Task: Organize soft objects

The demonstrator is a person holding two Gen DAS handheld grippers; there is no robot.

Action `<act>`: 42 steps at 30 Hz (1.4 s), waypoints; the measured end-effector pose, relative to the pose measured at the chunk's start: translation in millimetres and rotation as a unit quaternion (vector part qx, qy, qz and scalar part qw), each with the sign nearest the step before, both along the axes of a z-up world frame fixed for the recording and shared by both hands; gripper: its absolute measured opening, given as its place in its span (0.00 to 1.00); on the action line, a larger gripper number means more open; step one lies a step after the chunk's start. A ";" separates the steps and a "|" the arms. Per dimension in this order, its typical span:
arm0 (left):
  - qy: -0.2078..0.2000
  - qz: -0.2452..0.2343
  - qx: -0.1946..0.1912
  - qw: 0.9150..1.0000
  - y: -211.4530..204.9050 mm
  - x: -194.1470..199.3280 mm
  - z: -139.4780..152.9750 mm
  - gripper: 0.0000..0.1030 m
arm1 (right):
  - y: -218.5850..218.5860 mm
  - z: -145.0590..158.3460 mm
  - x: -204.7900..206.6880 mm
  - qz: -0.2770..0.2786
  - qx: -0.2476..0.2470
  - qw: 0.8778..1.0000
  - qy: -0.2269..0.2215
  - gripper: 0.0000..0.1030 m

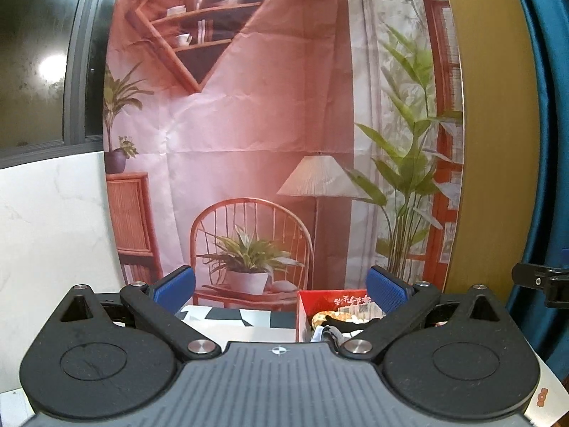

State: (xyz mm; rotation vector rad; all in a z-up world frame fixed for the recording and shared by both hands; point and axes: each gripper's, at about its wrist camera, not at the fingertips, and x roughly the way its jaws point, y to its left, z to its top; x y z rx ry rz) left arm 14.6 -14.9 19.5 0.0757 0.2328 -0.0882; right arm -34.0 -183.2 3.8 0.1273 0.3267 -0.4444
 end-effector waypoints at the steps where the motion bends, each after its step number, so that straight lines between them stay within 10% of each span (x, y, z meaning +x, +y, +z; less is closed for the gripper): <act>1: 0.001 0.000 -0.001 1.000 0.0 0.6 -0.6 1.00 | 0.3 0.7 -1.1 -0.001 -0.002 1.000 0.000 1.00; 42: 0.018 -0.018 -0.017 1.000 7.4 0.5 -9.6 1.00 | 0.3 3.8 -10.3 -0.012 -0.007 1.000 -0.003 1.00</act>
